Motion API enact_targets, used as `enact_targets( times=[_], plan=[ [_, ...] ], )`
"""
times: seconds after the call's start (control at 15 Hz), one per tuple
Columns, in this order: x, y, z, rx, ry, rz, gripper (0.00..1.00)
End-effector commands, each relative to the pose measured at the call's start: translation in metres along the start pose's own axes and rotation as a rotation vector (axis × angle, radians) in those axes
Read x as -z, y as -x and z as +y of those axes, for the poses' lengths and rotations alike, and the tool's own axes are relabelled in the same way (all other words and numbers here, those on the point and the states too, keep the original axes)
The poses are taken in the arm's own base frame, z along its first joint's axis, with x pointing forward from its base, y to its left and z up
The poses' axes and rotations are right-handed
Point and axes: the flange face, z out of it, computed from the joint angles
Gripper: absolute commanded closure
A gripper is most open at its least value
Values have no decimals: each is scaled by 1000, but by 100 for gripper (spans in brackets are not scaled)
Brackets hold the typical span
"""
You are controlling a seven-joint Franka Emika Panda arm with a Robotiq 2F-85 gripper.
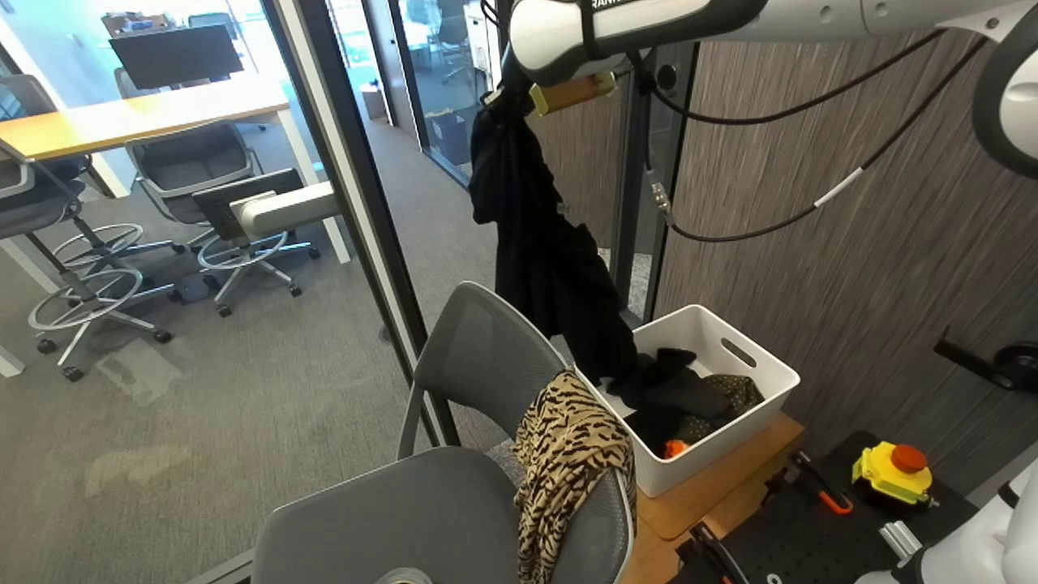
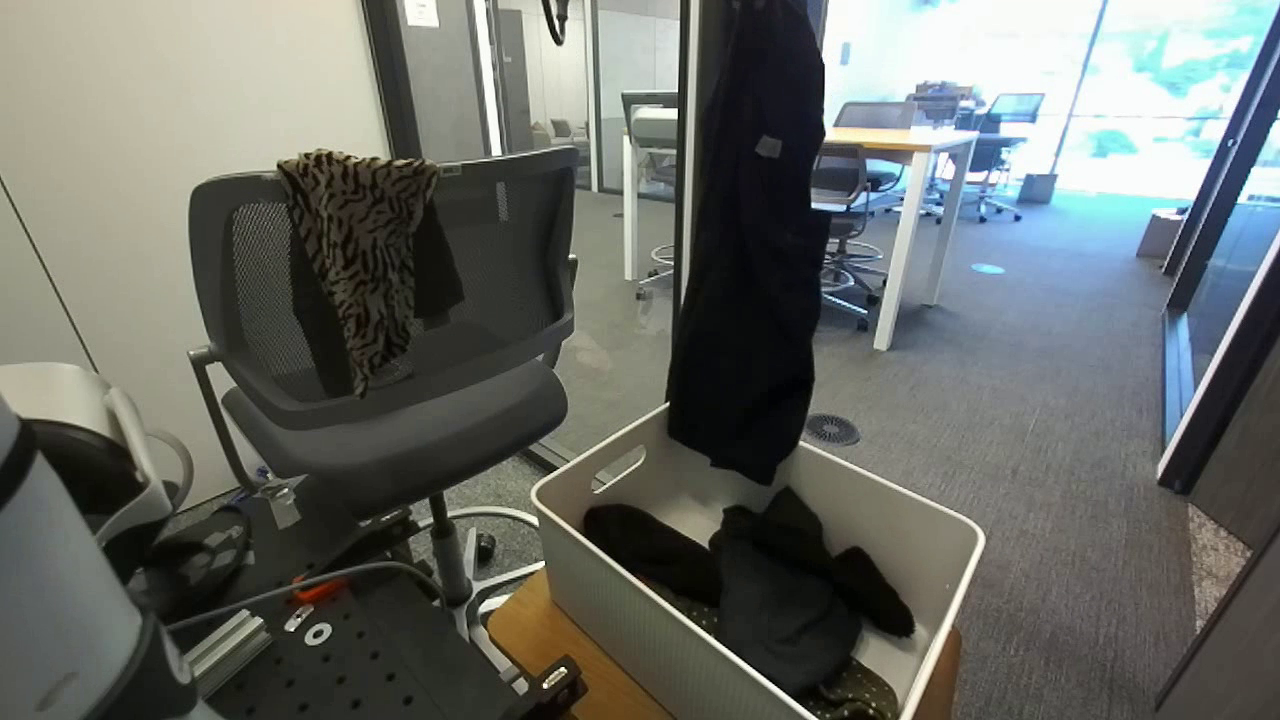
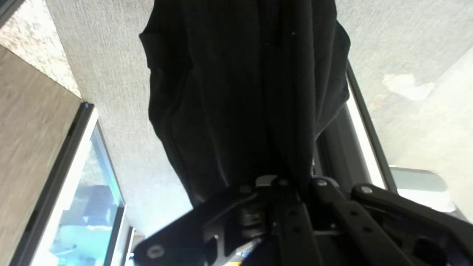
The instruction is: Remove the black shirt from the bin and hang it on the back of the chair
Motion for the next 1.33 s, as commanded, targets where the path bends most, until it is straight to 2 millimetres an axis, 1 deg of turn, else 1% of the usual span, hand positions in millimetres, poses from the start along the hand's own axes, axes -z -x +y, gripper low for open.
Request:
enact_targets(
  times=[0.0, 0.2, 0.33, 0.67, 0.8, 0.93, 1.0, 1.13, 1.27],
  plan=[
    [41, -19, -26, 121, -82, 28, 99],
    [63, -22, -47, 227, -182, 17, 99],
    [78, -23, -68, 299, -235, -8, 99],
    [117, -24, -121, 448, -290, -55, 99],
    [131, -25, -135, 478, -296, -52, 99],
    [145, -28, -137, 482, -305, -37, 99],
    [147, -28, -137, 481, -306, -32, 99],
    [151, -29, -128, 463, -289, -21, 99],
    [149, -27, -112, 435, -267, -28, 99]
  ],
)
